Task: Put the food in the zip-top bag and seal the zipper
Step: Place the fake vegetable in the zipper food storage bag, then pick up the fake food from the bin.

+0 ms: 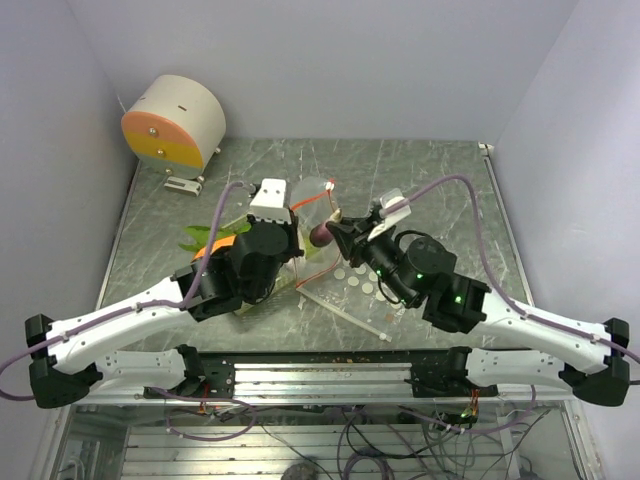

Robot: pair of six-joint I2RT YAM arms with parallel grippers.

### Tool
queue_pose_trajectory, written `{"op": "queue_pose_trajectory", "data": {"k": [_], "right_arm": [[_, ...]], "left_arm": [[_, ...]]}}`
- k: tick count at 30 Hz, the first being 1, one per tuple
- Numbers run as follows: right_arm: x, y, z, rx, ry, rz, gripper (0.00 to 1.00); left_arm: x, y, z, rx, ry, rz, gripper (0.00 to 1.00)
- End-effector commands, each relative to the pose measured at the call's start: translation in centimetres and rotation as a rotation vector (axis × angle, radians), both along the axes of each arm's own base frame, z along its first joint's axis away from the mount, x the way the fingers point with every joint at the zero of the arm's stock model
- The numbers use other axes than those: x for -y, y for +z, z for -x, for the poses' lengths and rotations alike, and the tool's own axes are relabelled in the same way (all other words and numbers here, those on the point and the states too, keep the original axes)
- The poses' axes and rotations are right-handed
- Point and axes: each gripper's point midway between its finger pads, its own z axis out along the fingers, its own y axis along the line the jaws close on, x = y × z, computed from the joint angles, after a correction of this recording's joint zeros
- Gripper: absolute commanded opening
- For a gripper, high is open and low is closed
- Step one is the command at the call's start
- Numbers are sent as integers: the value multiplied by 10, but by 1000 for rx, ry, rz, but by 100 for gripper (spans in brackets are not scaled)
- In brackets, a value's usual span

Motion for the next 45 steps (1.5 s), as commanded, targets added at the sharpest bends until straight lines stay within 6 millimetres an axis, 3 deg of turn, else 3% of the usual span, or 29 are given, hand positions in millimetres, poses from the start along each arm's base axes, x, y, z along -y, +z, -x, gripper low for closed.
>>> {"op": "queue_pose_trajectory", "data": {"k": [1, 3, 7, 11, 17, 21, 24, 27, 30, 34, 39, 42, 45], "right_arm": [[-11, 11, -14, 44, -49, -42, 17], [-26, -1, -15, 30, -16, 8, 33], [-48, 2, -10, 12, 69, 44, 60], [-49, 13, -4, 16, 101, 23, 97], [-19, 59, 13, 72, 122, -107, 100], [25, 89, 16, 100, 34, -302, 99], [46, 76, 3, 69, -96, -313, 99], [41, 62, -14, 8, -202, -250, 99], [34, 33, -32, -56, -323, -175, 98], [3, 2, -57, -125, -285, -125, 98], [-65, -51, -84, -220, -46, -10, 100], [-107, -77, -85, -227, 133, 95, 100], [-146, -109, -73, -211, 295, 212, 100]], "left_arm": [[-1, 3, 11, -15, -56, 59, 7], [-6, 6, 13, -10, -51, 69, 7], [-14, 4, 13, -7, -28, 56, 7], [-21, 3, 11, -5, 2, 37, 7], [-43, 10, 9, 1, 89, -14, 7], [-75, 23, 13, 10, 176, -44, 7], [-101, 42, 20, 33, 214, -19, 7], [-138, 69, 30, 73, 269, 31, 7], [-175, 97, 40, 122, 325, 89, 7], [-213, 122, 52, 162, 367, 126, 7], [-231, 122, 58, 153, 410, 114, 7], [-238, 121, 61, 153, 420, 128, 7], [-246, 122, 64, 158, 426, 147, 7]]}}
